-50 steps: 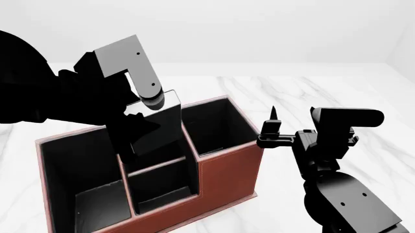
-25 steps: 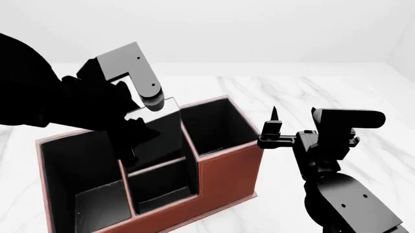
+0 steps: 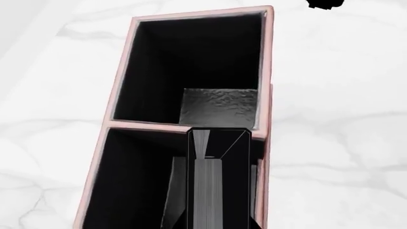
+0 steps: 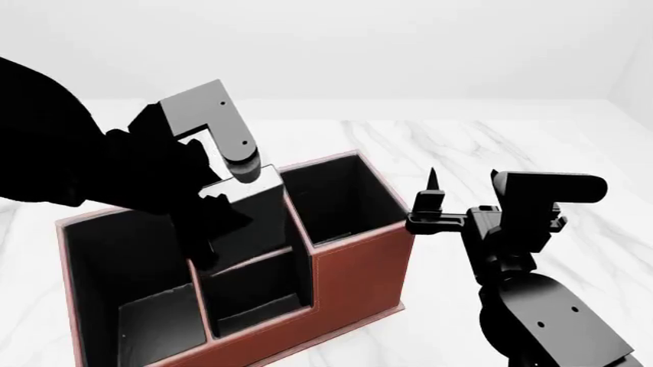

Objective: Pick up the book and place it in the back compartment of the caddy.

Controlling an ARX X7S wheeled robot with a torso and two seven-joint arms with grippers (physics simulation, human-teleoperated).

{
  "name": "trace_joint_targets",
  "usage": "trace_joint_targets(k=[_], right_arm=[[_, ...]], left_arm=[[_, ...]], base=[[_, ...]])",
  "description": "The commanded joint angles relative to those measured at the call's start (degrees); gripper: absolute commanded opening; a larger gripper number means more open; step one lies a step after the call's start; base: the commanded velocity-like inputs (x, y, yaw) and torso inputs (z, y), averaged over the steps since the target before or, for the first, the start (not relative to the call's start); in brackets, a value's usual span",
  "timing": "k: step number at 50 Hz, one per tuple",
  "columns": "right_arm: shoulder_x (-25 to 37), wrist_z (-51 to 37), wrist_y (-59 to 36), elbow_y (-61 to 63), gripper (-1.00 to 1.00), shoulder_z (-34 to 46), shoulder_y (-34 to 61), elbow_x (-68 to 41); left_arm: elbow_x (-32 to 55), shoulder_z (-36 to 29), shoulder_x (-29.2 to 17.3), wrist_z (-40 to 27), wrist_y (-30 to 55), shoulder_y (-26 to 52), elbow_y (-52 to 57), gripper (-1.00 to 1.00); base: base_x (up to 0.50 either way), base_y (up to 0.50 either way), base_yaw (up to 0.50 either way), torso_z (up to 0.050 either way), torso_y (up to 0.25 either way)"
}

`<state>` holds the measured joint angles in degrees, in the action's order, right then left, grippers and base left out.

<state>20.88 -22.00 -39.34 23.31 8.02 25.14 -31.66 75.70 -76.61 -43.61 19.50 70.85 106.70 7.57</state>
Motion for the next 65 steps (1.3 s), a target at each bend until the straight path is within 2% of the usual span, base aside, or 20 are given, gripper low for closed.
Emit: trace_joint_targets(k=[1,65], right_arm=[[0.2,-0.1,0.2,-0.1,1.00,0.0,0.0,-0.2],[1.0,-1.1,0.7,0.2,1.00,-0.1,-0.3,-1.2]], left_arm=[[-1.2,0.3,0.6,0.0,-0.5,0.3,-1.0,-1.00],[-6.8,-3.4,3.0,6.7,-8.2,-6.7,-7.0,-1.00]], base=[[0.00,0.00,0.00,0.000,0.011],[0.00,0.00,0.00,0.000,0.001]])
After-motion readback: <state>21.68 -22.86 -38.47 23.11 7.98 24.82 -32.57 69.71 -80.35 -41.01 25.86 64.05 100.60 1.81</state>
